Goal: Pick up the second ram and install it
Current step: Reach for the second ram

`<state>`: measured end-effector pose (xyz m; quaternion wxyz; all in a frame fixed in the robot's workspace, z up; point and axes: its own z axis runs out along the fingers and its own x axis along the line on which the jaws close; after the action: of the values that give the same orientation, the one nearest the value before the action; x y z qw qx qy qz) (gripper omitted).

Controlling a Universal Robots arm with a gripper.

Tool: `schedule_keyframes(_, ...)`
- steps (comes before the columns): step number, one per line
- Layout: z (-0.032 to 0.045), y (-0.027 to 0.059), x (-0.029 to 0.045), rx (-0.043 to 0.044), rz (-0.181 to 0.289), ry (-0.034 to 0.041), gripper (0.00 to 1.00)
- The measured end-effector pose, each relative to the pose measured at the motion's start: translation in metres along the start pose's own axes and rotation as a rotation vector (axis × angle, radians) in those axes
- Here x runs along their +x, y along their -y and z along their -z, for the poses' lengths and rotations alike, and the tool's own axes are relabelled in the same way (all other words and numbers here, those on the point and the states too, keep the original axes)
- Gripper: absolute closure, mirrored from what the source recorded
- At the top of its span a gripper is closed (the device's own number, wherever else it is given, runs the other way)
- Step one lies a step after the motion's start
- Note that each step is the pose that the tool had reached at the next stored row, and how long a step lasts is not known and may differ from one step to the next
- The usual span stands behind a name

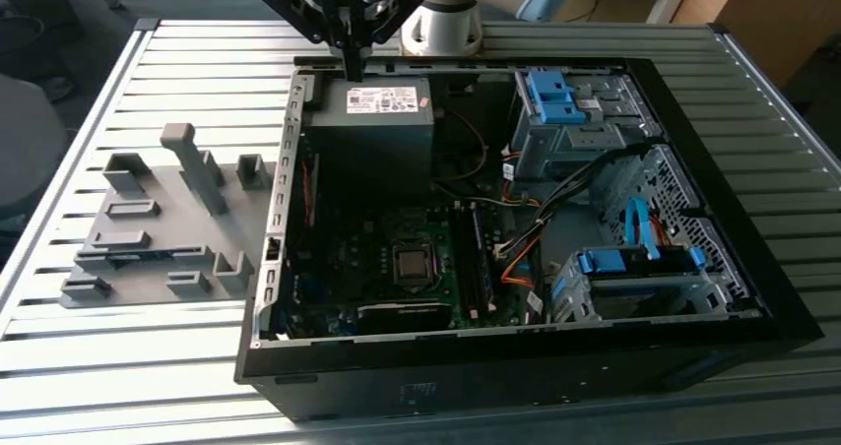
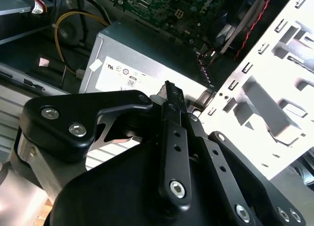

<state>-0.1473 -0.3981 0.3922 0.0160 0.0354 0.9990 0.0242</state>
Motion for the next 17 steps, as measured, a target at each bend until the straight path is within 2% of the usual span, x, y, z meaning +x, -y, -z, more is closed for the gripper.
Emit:
schedule_keyframes(4, -0.0001, 0.0001, 0.0013, 0.0001, 0.0, -0.0001, 0.89)
schedule_keyframes(6, 0.0, 0.0004, 0.0047, 0.0001, 0.0, -0.0001, 0.89)
schedule_keyframes(17, 0.0, 0.0005, 0.0072, 0.0001, 0.0, -0.0001, 0.89)
